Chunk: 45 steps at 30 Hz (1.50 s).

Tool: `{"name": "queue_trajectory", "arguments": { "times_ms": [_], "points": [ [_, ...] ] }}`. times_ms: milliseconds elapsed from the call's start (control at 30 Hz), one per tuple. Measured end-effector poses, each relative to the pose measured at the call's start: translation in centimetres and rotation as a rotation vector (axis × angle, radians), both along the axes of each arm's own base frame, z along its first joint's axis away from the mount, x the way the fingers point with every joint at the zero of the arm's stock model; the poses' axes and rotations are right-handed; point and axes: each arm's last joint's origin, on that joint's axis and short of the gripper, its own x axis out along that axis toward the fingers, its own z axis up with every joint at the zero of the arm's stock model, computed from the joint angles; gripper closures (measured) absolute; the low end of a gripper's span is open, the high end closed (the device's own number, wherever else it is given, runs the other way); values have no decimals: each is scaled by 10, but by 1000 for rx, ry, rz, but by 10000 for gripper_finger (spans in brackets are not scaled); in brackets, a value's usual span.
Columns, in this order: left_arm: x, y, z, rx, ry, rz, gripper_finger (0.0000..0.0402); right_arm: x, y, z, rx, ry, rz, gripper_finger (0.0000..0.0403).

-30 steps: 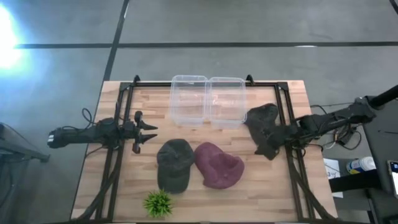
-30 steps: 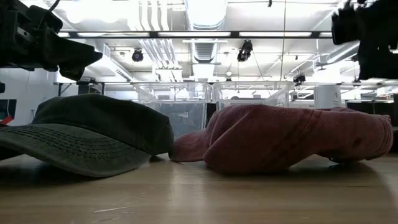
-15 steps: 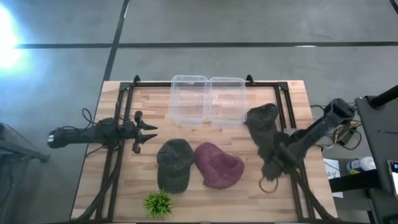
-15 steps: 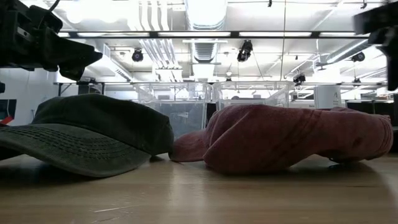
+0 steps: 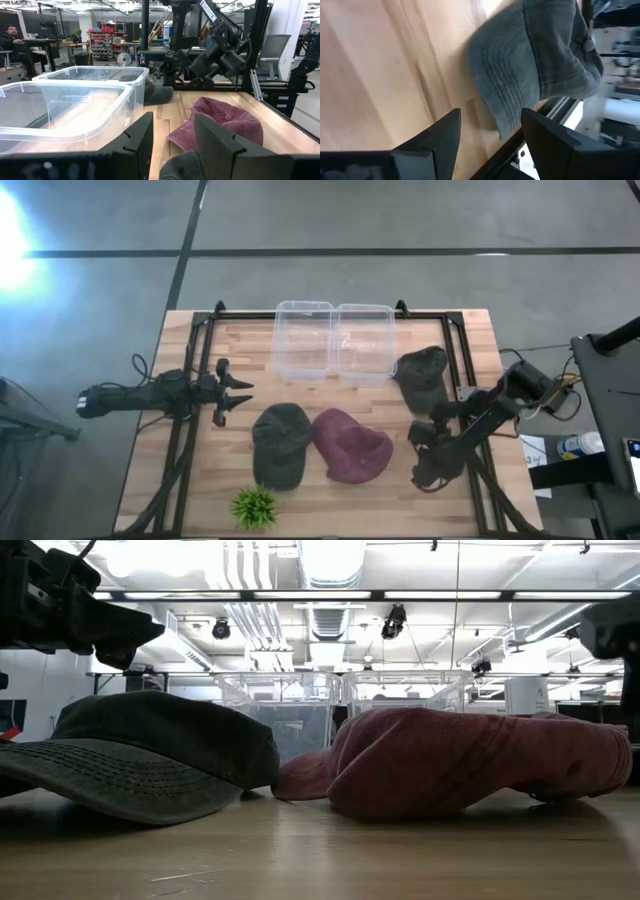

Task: Pick and place caps into container
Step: Put the top black cap into the right transparent container

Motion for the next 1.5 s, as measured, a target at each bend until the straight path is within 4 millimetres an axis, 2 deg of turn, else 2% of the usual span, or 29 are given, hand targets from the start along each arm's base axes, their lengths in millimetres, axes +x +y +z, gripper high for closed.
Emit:
{"name": "queue_trajectory", "arguments": {
  "times_ms": [333, 500, 600, 900, 1033, 1267, 1400, 1500],
  "points": [
    [0, 0, 0, 0, 0, 0, 264, -12, -22, -44, -165, 161, -26, 197],
    [0, 0, 0, 0, 0, 0, 264, -3, -31, -53, -236, 163, -16, 197],
    [0, 0, 0, 0, 0, 1, 264, 3, -39, -54, -231, 174, -66, 197],
    [0, 0, 0, 0, 4, 1, 264, 27, -66, -50, -241, 36, -196, 207],
    [0, 0, 0, 0, 4, 1, 264, 36, -75, -47, -238, 12, -250, 255],
    [0, 0, 0, 0, 4, 1, 264, 42, -76, -33, -247, -102, -291, 379],
    [0, 0, 0, 0, 4, 1, 264, 43, -76, -16, -231, -187, -329, 387],
    [0, 0, 0, 0, 4, 1, 264, 38, -77, 3, -234, -189, -358, 388]
  ]
}}
